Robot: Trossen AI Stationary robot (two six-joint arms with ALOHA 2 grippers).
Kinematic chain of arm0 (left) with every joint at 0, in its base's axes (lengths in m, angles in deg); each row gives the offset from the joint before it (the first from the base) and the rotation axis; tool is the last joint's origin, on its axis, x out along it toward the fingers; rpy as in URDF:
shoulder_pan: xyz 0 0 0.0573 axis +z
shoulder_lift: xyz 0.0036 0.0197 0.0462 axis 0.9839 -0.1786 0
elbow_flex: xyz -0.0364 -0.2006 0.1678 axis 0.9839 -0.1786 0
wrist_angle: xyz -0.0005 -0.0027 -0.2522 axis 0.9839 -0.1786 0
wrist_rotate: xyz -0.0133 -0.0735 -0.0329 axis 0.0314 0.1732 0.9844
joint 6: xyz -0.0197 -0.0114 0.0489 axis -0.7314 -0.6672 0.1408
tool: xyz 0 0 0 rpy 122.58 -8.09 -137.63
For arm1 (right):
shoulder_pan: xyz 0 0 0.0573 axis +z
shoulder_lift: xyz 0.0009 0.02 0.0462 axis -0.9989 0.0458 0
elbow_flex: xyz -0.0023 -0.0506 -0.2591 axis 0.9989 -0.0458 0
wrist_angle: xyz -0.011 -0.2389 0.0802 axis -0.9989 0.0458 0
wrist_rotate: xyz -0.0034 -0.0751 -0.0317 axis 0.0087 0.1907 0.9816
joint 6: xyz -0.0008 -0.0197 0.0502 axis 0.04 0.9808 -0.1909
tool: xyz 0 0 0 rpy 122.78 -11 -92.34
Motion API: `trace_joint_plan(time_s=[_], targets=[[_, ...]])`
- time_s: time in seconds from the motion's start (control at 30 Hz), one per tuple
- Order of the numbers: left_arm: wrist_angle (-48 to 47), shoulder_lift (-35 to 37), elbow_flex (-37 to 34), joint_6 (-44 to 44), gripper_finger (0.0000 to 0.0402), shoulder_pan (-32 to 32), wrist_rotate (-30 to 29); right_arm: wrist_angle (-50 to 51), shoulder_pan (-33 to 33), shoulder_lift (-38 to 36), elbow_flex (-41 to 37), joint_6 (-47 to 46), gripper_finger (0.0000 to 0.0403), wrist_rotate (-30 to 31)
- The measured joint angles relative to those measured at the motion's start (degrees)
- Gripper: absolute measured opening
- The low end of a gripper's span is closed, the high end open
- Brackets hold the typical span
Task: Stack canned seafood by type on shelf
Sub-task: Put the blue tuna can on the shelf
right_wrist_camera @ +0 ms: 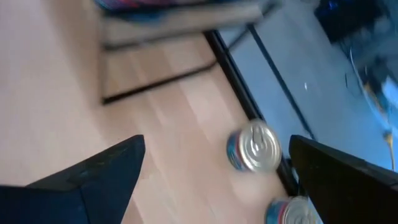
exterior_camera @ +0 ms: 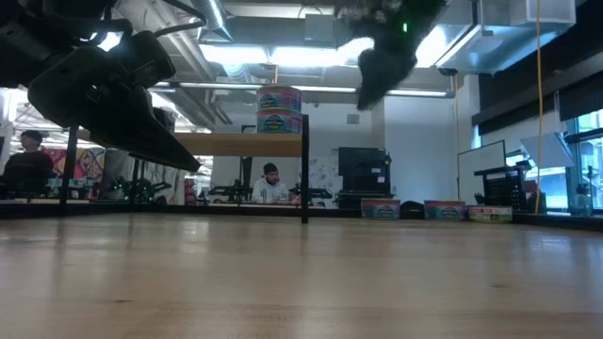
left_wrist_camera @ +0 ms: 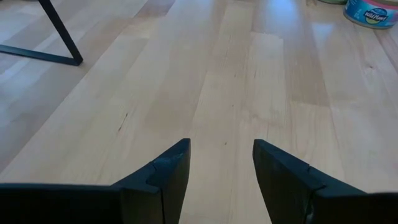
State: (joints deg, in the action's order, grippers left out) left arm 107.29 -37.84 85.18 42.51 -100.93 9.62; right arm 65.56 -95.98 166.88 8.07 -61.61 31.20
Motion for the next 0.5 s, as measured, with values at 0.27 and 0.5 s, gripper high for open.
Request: trace_joint_plan(time_s=[0.27, 0.5], targets=[[0.02, 0.0, 0.0, 0.0, 0.0172, -0.02, 0.0, -1.97, -3.88, 0.29, -8.46, -7.32, 0.0399, -0.21], [0.04, 0.0, 0.0, -0.5, 0.0172, 0.01, 0.0, -10.19, -11.52, 0.31, -15.3, -10.7, 0.0381, -1.68]])
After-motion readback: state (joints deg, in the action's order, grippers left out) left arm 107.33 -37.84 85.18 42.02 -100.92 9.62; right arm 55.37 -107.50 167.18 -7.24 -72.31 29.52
